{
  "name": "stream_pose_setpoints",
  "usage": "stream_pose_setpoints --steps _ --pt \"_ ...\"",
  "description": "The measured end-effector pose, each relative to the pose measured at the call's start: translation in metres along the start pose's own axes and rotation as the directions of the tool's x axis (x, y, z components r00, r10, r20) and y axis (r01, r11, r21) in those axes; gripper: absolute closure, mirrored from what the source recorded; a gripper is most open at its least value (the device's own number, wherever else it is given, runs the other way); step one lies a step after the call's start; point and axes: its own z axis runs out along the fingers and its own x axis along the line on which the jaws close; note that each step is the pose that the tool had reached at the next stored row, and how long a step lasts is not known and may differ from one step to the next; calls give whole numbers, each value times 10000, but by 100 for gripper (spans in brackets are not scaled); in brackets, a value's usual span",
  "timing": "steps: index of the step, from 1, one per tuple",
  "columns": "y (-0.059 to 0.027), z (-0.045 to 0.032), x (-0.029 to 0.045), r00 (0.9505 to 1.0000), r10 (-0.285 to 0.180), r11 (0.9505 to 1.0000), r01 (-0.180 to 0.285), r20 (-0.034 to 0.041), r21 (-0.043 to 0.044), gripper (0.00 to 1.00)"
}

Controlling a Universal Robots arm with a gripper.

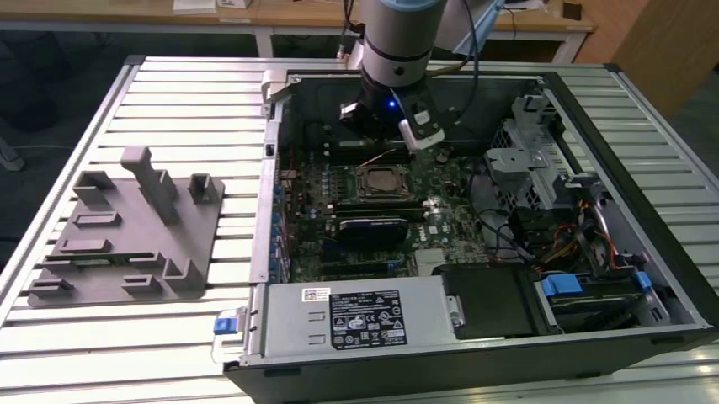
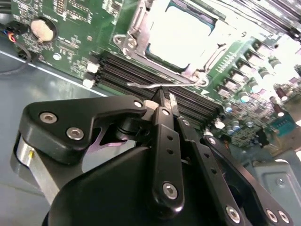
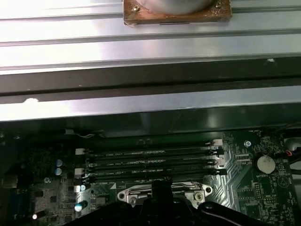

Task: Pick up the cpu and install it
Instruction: 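Install the first cpu locking lever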

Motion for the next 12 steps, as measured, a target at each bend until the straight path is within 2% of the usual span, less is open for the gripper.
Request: stream_pose_setpoints --steps 4,9,12 --pt "-5 30 -41 10000 -12 10000 12 45 -20 89" --pt "-13 63 -43 9999 -66 9999 67 94 -106 89" --pt "-18 82 -43 9999 -85 9999 86 115 -123 89"
